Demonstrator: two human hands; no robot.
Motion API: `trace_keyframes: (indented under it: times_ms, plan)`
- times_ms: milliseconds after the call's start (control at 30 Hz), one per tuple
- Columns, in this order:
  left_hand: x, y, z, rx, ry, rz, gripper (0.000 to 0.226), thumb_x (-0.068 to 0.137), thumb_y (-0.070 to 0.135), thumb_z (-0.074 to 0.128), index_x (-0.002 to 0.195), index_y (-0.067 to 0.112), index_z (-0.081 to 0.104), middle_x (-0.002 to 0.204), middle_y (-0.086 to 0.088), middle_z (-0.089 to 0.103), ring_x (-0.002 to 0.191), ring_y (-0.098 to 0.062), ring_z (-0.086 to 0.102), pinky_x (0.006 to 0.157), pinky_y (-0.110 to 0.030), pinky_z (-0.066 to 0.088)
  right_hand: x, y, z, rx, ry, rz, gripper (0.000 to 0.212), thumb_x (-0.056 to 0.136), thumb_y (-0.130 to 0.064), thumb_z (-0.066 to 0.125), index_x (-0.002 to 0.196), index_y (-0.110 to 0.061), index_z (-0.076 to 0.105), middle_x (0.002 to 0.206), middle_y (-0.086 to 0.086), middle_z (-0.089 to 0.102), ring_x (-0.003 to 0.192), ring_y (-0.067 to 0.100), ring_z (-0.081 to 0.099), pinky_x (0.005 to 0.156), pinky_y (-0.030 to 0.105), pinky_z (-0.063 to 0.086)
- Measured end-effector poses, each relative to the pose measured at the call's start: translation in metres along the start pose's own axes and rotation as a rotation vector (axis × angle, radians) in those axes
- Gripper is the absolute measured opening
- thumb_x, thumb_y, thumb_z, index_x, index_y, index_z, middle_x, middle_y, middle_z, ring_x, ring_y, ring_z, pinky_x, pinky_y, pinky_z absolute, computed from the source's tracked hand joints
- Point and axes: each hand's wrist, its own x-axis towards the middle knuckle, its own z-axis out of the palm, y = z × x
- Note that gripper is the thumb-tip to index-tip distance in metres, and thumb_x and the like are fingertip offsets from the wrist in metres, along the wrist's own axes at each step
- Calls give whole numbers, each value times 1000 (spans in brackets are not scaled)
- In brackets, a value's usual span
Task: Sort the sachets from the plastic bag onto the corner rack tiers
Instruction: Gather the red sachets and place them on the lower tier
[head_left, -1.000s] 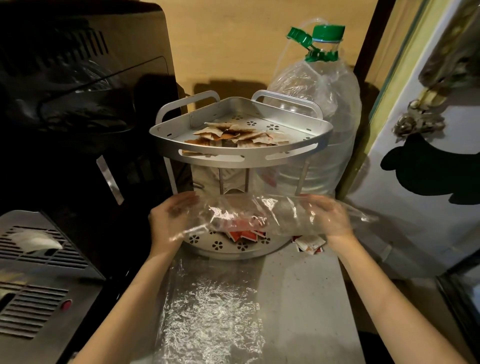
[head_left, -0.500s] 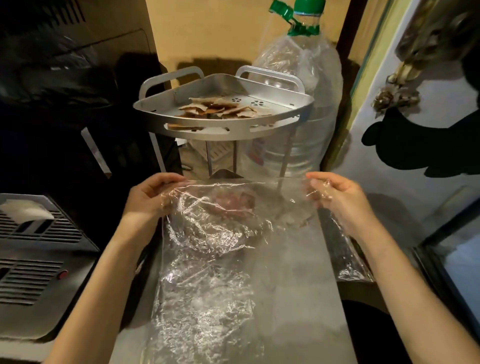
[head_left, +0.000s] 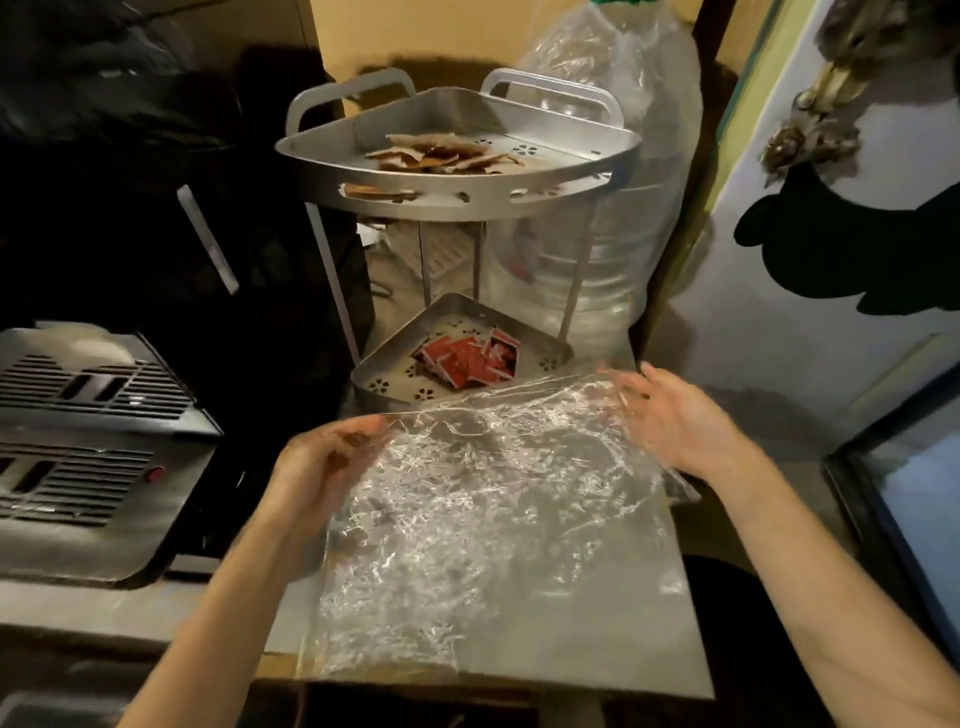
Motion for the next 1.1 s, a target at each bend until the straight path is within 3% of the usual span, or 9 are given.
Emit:
trace_keyframes:
  times_ms: [100, 267, 367, 433, 500, 633, 733, 867, 1100]
  plan:
    - [-10, -28, -8, -148, 59, -113, 39, 77, -14, 25, 92, -9, 60, 102, -21, 64, 97, -27, 62, 68, -23, 55, 12, 17, 5, -171, 17, 145, 56, 84, -57, 45, 112, -12, 62, 104, 15, 66, 99, 35, 59, 92, 43, 40]
    - [-29, -48, -22, 186, 195, -87, 32, 89, -2, 35, 85, 2, 66, 105, -11, 68, 78, -16, 63, 75, -33, 52, 22, 32, 35, -659, 59, 129, 9, 81, -13, 65, 88, -18, 66, 86, 6, 69, 78, 15, 64, 68, 24, 51]
    - [-42, -54, -28, 521, 259, 136, 24, 88, 6, 48, 74, 11, 67, 120, 2, 58, 101, -16, 57, 87, -38, 47, 34, 36, 62, -745, 111, -33, 25, 82, 1, 59, 97, -19, 64, 88, 6, 67, 65, 6, 64, 61, 16, 52]
    - [-48, -59, -28, 812, 243, 386, 19, 87, 16, 50, 77, 16, 66, 120, 10, 51, 113, -11, 46, 97, -32, 37, 42, 40, 86, -825, 125, -188, 28, 84, 2, 56, 105, -13, 66, 105, 9, 68, 81, 18, 66, 79, 33, 56]
    - [-51, -63, -25, 1013, 144, 594, 26, 83, 29, 43, 88, 18, 66, 126, 9, 50, 120, -10, 40, 101, -29, 29, 48, 46, 115, -964, 102, -280, 31, 86, -2, 52, 109, -19, 65, 111, 7, 67, 93, 28, 65, 86, 46, 53]
    - [-45, -81, -18, 1383, -80, 818, 35, 87, 30, 45, 117, 19, 58, 141, -3, 44, 134, -17, 30, 112, -31, 21, 50, 57, 171, -1165, 79, -481, 33, 89, -5, 50, 116, -19, 60, 110, 6, 66, 92, 24, 61, 82, 42, 51]
    - [-36, -92, -14, 1640, -55, 688, 50, 91, 43, 34, 136, 22, 40, 149, -5, 30, 140, -20, 19, 115, -40, 8, 47, 66, 199, -1287, 25, -569, 26, 90, -11, 50, 116, -11, 54, 121, 12, 59, 114, 28, 51, 99, 44, 41]
    - [-22, -110, -26, 1583, -23, 400, 56, 95, 48, 15, 145, 29, -2, 153, 1, -12, 141, -16, -14, 116, -38, -7, 38, 89, 211, -1391, 12, -633, 50, 94, -20, 44, 140, -8, 29, 146, 9, 37, 136, 23, 28, 114, 38, 20]
    - [-11, -117, -20, 1577, 12, 367, 60, 88, 49, -4, 145, 29, -5, 156, 2, -12, 141, -12, -16, 113, -33, -14, 15, 150, 189, -1474, 81, -518, 64, 89, -41, 5, 147, -13, 4, 158, 7, 1, 145, 22, -8, 115, 36, -11]
